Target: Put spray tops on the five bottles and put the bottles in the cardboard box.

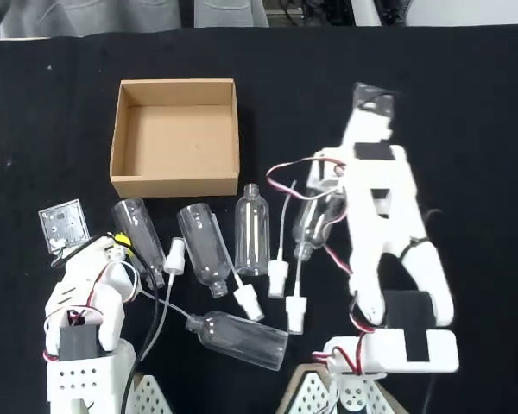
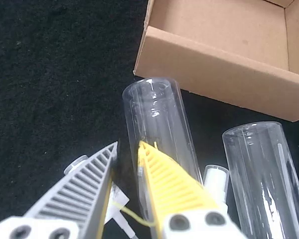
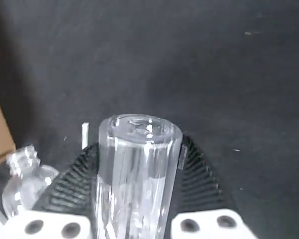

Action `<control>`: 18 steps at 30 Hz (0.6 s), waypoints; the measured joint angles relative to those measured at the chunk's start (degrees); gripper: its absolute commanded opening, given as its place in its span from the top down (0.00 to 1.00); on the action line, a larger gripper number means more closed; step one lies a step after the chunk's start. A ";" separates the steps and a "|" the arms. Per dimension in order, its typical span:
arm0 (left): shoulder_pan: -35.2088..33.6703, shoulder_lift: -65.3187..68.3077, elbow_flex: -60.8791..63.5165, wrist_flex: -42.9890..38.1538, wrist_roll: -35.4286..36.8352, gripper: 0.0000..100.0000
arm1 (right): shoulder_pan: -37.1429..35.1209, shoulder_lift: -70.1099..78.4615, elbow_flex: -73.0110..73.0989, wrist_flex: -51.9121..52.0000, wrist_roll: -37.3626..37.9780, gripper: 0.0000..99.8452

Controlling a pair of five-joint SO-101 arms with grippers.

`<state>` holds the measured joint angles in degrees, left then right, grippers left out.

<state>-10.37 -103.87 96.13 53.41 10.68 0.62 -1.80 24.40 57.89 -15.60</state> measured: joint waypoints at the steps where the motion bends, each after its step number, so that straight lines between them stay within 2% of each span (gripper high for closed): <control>1: 0.00 0.00 0.00 0.00 0.00 0.94 | 0.88 -0.44 0.00 0.00 -0.79 0.99; 18: 0.00 0.00 0.00 0.00 0.00 0.94 | 11.43 -2.55 0.00 0.18 -13.27 0.99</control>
<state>-10.37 -103.87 96.13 53.41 10.68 12.04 -4.35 24.40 58.07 -28.88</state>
